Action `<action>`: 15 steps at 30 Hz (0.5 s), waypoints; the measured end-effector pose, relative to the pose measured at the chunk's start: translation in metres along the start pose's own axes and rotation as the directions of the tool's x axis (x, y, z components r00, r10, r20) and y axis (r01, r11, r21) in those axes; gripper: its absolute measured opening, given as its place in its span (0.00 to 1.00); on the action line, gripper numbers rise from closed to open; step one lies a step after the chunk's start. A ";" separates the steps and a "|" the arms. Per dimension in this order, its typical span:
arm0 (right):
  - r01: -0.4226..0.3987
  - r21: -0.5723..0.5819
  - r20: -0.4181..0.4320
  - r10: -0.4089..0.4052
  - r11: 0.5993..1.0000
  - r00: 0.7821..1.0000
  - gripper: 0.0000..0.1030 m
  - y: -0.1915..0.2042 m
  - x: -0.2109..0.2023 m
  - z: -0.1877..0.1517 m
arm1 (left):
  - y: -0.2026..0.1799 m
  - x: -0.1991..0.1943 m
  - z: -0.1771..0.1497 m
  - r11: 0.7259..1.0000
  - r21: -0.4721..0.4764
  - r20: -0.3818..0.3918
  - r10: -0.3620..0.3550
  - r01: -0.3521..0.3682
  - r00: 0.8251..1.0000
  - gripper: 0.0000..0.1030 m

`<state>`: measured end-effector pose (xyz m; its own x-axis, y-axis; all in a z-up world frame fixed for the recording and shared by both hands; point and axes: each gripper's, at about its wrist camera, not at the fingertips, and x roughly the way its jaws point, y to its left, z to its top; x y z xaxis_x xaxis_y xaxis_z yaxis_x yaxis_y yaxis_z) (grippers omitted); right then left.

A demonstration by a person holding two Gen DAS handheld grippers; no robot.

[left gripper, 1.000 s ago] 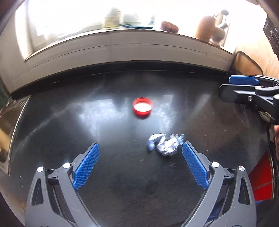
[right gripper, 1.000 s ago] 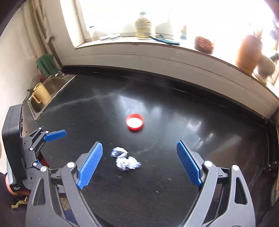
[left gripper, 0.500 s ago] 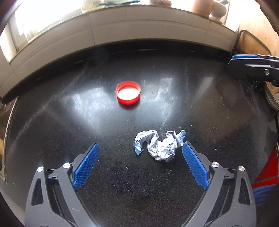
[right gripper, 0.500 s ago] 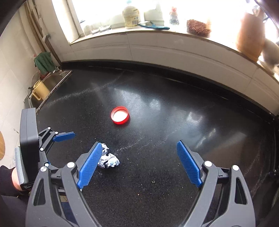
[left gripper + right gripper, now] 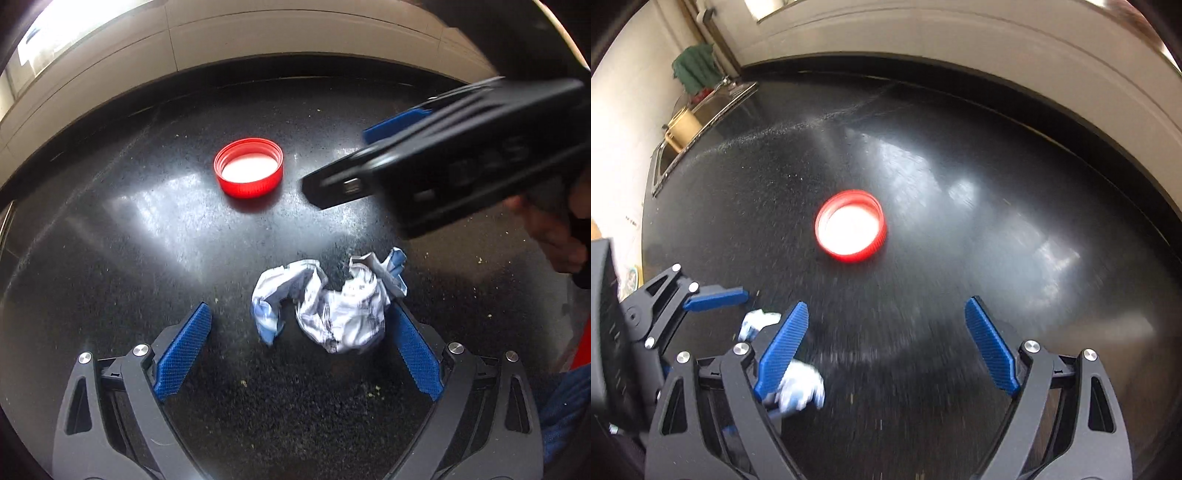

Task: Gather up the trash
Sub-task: 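Grasp the crumpled foil wad with left tool while right tool grasps the red bottle cap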

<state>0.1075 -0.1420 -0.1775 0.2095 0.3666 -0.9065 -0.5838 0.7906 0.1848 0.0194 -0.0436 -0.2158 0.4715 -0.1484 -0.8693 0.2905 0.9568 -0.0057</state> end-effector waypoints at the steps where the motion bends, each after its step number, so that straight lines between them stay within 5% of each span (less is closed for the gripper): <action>1: 0.001 -0.022 -0.002 -0.001 1.000 1.000 0.82 0.003 0.009 0.006 | 0.001 0.001 0.001 1.000 0.002 0.004 0.002 -0.002 1.000 0.89; 5: 0.007 -0.098 -0.001 -0.007 0.995 1.000 0.81 0.015 0.030 0.025 | 0.005 0.003 0.006 0.999 0.024 0.021 0.028 -0.029 0.999 0.74; 7: -0.005 -0.135 0.004 0.006 0.991 1.000 0.79 0.021 0.037 0.035 | 0.005 0.003 0.009 0.999 0.039 0.030 0.030 -0.032 0.999 0.57; 10: 0.018 -0.196 0.029 -0.012 0.980 1.000 0.48 0.030 0.040 0.044 | 0.009 0.004 0.014 0.999 0.017 0.031 0.039 -0.039 0.999 0.43; 15: 0.008 -0.168 0.013 -0.006 0.986 1.000 0.48 0.028 0.040 0.048 | 0.020 0.002 0.020 0.999 -0.035 0.008 0.018 -0.018 1.000 0.37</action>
<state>0.1375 -0.0820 -0.1900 0.2232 0.3682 -0.9025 -0.7053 0.7001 0.1112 0.0430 -0.0294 -0.2080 0.4834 -0.1329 -0.8653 0.2529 0.9675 -0.0073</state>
